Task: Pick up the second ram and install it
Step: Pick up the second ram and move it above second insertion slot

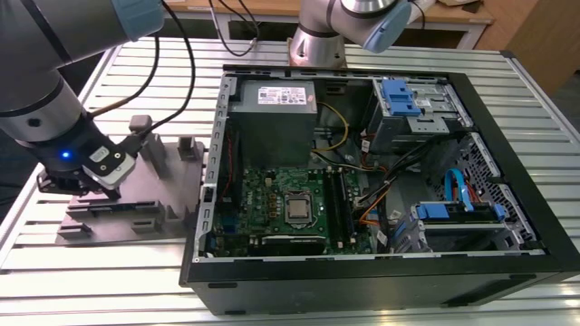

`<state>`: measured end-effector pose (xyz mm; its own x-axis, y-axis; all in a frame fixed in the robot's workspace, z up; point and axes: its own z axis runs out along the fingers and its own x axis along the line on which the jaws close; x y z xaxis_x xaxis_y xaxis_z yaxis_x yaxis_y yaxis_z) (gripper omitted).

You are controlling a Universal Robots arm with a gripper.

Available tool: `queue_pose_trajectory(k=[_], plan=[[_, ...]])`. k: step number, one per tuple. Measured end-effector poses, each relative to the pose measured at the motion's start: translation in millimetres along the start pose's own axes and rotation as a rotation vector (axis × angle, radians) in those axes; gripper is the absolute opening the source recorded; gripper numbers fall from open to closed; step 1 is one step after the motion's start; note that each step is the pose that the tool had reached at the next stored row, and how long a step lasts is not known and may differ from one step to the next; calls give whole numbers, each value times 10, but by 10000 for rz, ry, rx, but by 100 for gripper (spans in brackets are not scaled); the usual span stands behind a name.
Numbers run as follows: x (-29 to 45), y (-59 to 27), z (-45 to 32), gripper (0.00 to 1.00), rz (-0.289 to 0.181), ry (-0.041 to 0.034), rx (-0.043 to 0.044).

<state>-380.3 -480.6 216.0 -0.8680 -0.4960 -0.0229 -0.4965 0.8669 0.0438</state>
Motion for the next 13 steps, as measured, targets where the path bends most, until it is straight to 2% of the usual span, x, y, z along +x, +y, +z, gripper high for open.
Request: queue_pose_trajectory(k=[13], plan=[[0,0,1,11,-1734,76,-40]])
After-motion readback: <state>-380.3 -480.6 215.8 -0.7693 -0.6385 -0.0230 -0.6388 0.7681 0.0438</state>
